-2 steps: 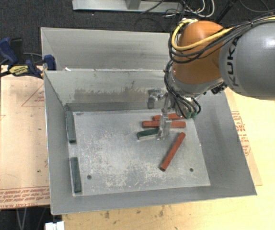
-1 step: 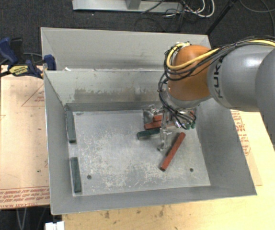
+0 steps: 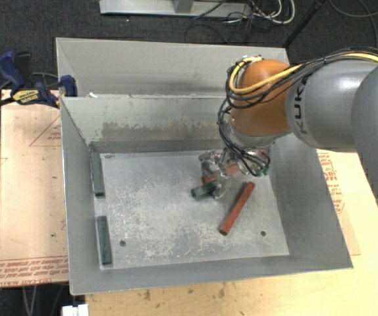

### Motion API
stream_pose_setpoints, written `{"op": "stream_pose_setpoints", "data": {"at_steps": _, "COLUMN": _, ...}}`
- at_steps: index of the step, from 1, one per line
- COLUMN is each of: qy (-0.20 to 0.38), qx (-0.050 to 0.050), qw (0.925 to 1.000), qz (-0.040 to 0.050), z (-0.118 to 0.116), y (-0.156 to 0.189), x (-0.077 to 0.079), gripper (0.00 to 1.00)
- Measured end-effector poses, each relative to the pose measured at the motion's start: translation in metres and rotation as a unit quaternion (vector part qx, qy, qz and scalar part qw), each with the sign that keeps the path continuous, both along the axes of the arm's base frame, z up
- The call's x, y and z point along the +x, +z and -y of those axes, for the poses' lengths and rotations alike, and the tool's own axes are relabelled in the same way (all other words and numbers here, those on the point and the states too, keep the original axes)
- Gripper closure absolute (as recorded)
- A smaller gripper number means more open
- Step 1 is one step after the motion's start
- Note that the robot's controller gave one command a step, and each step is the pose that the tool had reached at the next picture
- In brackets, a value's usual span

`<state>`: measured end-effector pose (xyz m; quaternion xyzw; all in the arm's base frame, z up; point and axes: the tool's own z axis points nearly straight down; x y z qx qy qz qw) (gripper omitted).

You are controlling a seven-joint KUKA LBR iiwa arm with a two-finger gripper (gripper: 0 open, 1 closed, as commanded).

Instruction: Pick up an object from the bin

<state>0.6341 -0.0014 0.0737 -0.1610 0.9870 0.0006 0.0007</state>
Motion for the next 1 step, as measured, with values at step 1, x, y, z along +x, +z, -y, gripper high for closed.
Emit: {"op": "stream_pose_setpoints", "data": {"at_steps": 1, "qy": -0.011, "qx": 0.000, "qw": 0.9999, "qz": 0.0057, "z": -0.0028, "y": 0.1807, "x": -0.0286, "gripper": 1.00}}
